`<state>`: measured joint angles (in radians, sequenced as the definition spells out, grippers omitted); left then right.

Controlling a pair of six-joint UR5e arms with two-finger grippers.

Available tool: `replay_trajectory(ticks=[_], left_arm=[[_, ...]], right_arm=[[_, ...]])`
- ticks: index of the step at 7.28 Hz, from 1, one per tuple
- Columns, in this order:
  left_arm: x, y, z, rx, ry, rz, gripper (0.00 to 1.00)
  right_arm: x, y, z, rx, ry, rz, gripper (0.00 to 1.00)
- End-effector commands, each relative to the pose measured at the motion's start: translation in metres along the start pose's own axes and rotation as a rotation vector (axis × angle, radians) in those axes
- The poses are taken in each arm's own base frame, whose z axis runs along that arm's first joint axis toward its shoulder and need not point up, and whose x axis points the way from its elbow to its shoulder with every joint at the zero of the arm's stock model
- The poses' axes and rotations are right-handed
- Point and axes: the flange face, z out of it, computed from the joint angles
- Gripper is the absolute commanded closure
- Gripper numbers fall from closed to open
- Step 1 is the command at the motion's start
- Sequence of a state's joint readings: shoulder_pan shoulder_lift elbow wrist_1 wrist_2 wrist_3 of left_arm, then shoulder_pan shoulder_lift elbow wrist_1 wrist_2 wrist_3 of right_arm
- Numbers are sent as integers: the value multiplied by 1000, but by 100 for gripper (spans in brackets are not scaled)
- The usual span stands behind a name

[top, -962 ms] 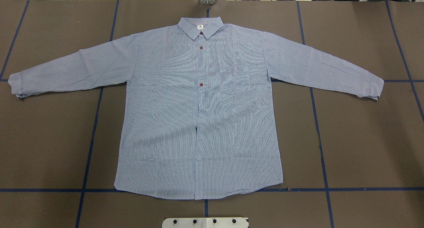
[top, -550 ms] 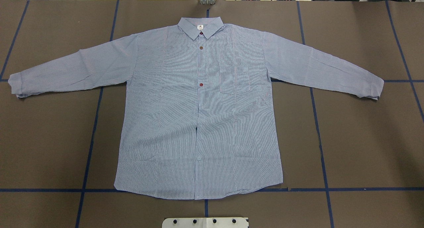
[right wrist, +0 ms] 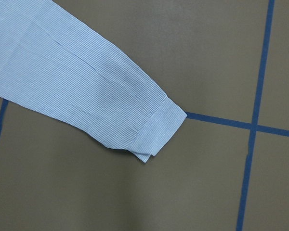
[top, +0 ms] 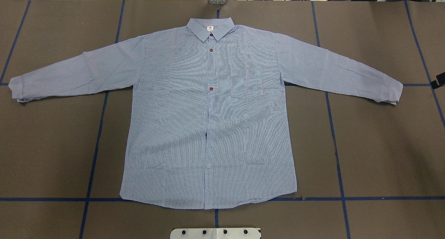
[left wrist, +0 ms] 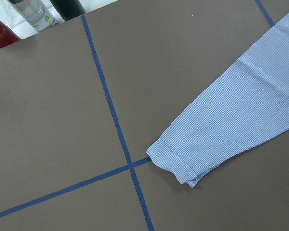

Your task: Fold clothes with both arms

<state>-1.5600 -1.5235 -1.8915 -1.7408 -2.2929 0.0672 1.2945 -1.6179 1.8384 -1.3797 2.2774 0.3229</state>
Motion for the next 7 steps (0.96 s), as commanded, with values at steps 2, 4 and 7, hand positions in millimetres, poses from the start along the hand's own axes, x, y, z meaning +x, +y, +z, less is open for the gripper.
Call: replay_trajectory(ticks=[2, 4, 7], left_arm=[[0, 1, 0, 0, 2, 0, 0], [1, 2, -1, 1, 2, 1, 0], [1, 2, -1, 1, 2, 1, 0]], right_arm=[[-1, 12, 82, 83, -101, 91, 0], [-19, 38, 129, 140, -121, 169, 2], [-3, 61, 169, 197, -126, 168, 23]])
